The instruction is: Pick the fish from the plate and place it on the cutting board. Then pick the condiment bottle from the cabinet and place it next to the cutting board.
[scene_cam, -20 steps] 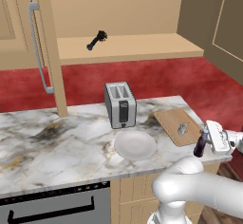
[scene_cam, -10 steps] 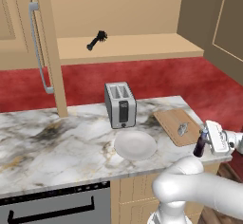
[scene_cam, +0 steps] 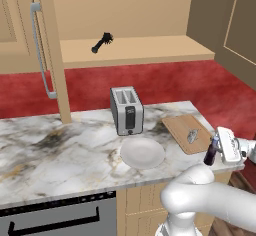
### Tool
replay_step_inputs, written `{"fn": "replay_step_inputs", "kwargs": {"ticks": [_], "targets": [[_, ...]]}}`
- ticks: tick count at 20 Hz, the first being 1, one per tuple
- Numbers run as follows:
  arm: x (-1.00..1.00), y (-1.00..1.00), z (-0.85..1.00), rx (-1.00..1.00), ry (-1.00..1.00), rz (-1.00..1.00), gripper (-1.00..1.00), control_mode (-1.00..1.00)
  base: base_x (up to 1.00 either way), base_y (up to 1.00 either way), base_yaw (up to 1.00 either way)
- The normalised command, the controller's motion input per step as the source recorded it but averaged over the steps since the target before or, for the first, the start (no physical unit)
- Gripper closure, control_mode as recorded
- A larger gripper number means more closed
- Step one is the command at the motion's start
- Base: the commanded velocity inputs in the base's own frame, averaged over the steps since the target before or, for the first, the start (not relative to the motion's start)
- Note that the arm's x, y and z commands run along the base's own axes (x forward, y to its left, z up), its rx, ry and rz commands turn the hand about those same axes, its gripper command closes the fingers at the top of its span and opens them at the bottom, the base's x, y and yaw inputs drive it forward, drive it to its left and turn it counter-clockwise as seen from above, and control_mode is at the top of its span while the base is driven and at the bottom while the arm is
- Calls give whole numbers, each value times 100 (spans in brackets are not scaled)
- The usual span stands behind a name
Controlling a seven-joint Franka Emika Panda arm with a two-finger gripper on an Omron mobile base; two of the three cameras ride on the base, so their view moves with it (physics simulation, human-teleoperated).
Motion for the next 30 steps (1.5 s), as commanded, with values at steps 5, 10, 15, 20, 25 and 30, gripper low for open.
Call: {"fn": "replay_step_inputs", "kwargs": {"ticks": [5,10,15,20,25,30], "targets": [[0,0,-32,0,-5,0,100,-100,0,0,0],[0,0,-28,0,-4,0,-100,-100,0,0,0],[0,0,-21,0,-3,0,-100,-100,0,0,0],[-5,-3,-3,0,0,0,-100,-100,0,0,0],[-15,0,0,0,0,0,-100,-100,0,0,0],[-18,0,0,0,0,0,-100,-100,0,0,0]]}}
